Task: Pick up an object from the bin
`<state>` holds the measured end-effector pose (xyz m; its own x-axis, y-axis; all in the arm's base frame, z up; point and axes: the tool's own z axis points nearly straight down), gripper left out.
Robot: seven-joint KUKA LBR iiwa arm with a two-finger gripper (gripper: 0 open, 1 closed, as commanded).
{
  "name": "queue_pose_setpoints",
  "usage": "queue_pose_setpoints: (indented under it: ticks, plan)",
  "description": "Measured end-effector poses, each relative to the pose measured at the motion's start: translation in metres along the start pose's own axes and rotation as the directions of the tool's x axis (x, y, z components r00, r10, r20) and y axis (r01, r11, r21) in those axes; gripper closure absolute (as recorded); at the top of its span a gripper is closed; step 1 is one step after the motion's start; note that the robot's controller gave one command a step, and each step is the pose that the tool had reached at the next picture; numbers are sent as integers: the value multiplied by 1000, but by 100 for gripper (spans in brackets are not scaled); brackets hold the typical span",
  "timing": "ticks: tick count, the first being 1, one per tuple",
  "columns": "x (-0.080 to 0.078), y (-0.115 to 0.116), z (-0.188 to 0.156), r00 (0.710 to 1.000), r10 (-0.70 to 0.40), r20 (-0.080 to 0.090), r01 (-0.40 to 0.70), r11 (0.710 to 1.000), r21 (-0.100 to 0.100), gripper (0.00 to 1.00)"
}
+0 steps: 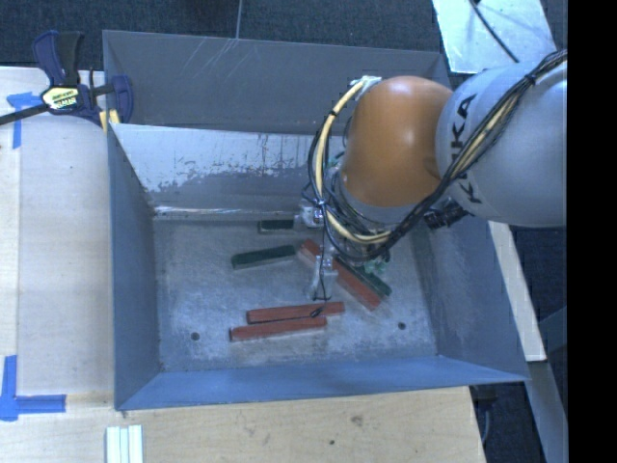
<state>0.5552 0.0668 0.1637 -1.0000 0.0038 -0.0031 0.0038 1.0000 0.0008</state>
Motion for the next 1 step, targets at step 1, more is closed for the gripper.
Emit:
queue_pose_setpoints:
  ticks: [1]
  plan:
    - [29, 1, 60, 999, -45, 4, 45, 999, 0, 0]
